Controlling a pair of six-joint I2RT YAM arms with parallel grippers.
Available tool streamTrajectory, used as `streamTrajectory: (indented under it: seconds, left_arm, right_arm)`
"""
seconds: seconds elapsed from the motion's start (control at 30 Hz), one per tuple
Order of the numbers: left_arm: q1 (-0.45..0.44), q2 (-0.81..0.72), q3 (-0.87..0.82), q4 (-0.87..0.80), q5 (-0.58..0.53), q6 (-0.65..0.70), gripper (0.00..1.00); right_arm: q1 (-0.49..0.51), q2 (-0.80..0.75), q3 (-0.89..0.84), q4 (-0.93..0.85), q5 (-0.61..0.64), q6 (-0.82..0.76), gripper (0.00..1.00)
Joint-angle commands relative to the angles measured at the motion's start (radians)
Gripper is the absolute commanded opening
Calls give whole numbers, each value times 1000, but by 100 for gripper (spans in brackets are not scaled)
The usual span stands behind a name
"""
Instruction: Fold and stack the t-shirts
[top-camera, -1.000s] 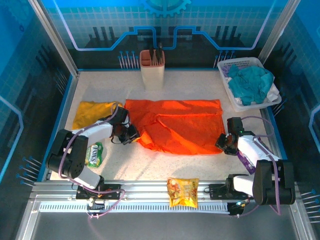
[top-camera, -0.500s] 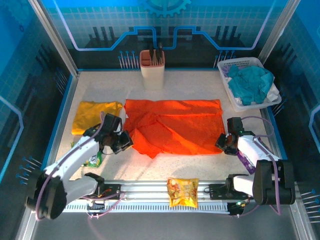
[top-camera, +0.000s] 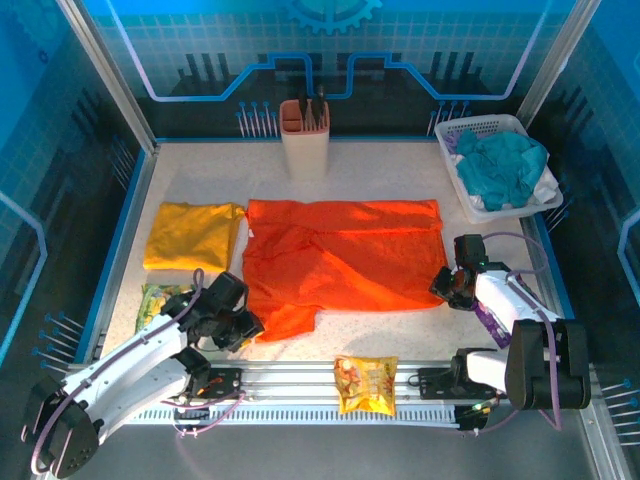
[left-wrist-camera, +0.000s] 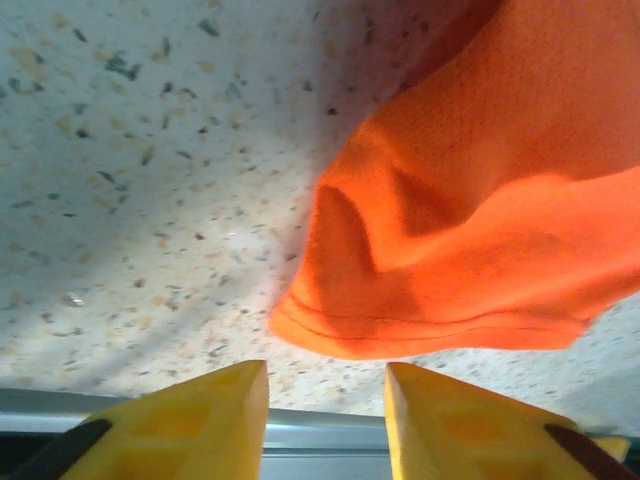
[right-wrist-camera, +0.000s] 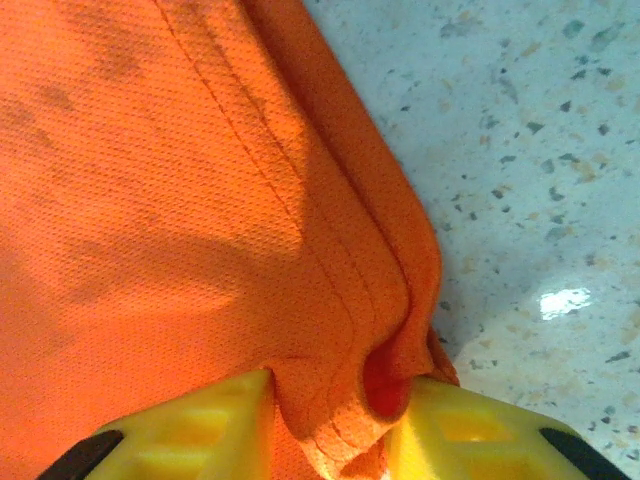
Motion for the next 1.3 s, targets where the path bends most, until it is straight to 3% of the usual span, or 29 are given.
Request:
streamTrajectory:
  seconds: [0.0,0.1,0.33,0.57,0.77,0.93,1.13,1.27]
  left_arm:
    - [-8,-11,2,-98,-23,3,44]
    - [-7,-5,-5,-89,-48,16,45]
    - [-8,132,-28,132,-25,14,37]
    - [-8,236,-9,216,-10,39,31]
    - [-7,286,-12,229,-27,65,14]
    - [-6,308,7,223,-31,84,0]
    - [-5,312,9,238,-31,92,0]
    - [-7,316,7,245,-27,97,0]
  right_arm:
    - [-16,-12,15,-8,-30,-7,35]
    - [-17,-28,30,-21,-30,-14,40]
    - [-16,-72,78,-76,-26,-56,54]
    - [-16,-103,80,-132,15,-79,65]
    - [-23,-146,68,-173,90,-34,76]
    - [-36,-161,66,-236,130,26,68]
    - [-41,-182,4,-205,83,64,48]
    - [-42,-154,-24,-169,69,70,46]
